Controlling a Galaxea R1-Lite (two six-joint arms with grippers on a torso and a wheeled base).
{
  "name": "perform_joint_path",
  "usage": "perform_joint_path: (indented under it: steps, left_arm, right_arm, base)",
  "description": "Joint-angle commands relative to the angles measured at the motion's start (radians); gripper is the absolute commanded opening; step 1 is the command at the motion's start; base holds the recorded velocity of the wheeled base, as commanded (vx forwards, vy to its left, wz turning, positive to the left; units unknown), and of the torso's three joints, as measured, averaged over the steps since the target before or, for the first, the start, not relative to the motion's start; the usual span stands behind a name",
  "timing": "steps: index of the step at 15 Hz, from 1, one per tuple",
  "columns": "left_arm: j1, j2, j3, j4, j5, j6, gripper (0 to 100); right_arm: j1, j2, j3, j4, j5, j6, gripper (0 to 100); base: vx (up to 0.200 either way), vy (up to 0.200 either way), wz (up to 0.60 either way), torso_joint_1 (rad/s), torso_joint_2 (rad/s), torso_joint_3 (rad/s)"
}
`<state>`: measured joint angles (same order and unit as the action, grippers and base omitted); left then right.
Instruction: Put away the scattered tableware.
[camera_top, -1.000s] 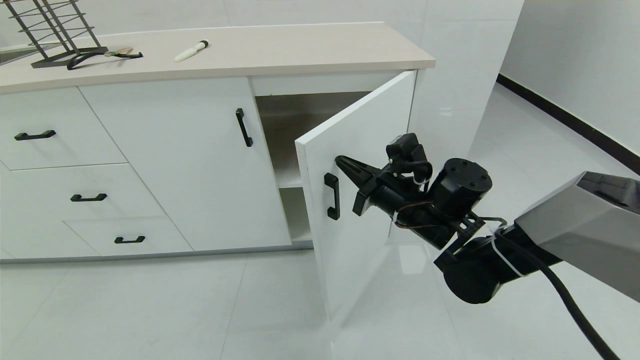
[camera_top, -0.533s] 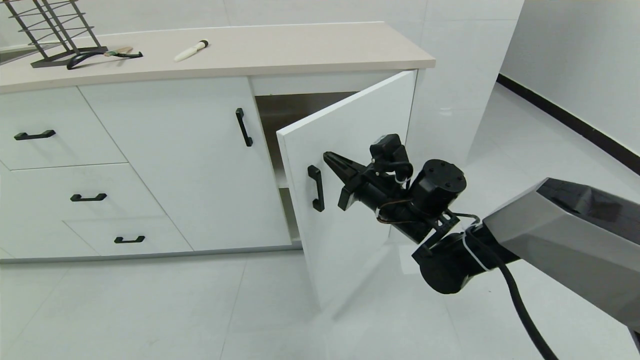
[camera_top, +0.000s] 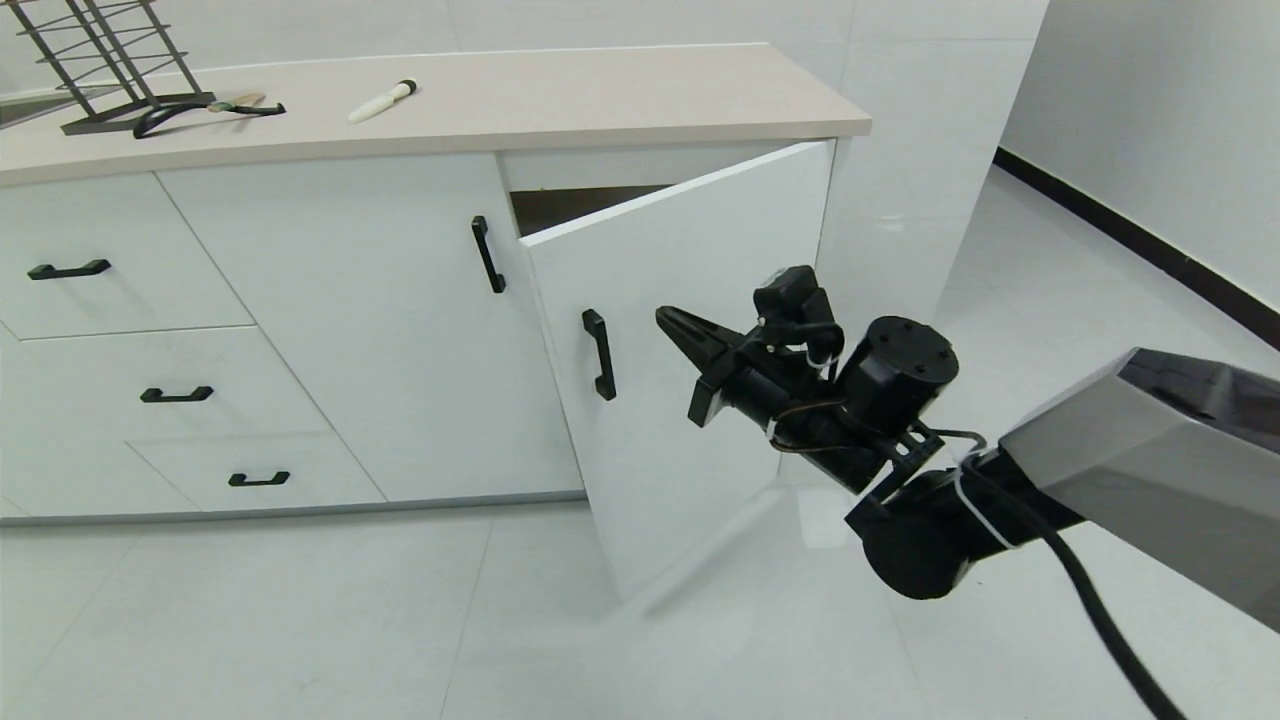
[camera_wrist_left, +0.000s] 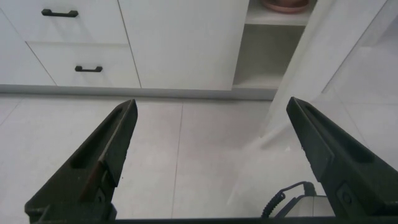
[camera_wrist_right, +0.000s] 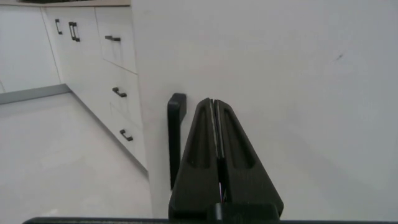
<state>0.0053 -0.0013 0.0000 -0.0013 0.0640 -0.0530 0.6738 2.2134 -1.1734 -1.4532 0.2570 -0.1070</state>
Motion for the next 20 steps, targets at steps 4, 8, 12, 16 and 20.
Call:
perform_joint_path:
  steps: [4,8,12,16,20]
  left_arm:
    - [0.001,0.001,0.000,0.000,0.000,-0.001,100]
    - [0.001,0.001,0.000,0.000,0.000,-0.001,100]
    - [0.001,0.001,0.000,0.000,0.000,-0.001,100]
    - [0.001,0.001,0.000,0.000,0.000,0.001,100]
    - [0.001,0.001,0.000,0.000,0.000,0.001,100]
  right_arm:
    - [0.070,-0.492,0.523,0.001,0.001,-0.037,0]
    - [-0.254,-0.943,0.867,0.007,0.013,-0.028,0]
    - [-0.439,-1.354,1.172,0.051,0.024,-0.013,0]
    - [-0.571,-1.736,1.173,0.346,0.031,-0.008,0]
    - [-0.576,-2.121,1.173,0.915,0.022,-0.002,0]
  base:
    - [0.000,0.000,0.00,0.000,0.00,0.000]
    - [0.000,0.000,0.00,0.000,0.00,0.000]
    - [0.000,0.000,0.00,0.000,0.00,0.000]
    - [0.000,0.000,0.00,0.000,0.00,0.000]
    - [0.000,0.000,0.00,0.000,0.00,0.000]
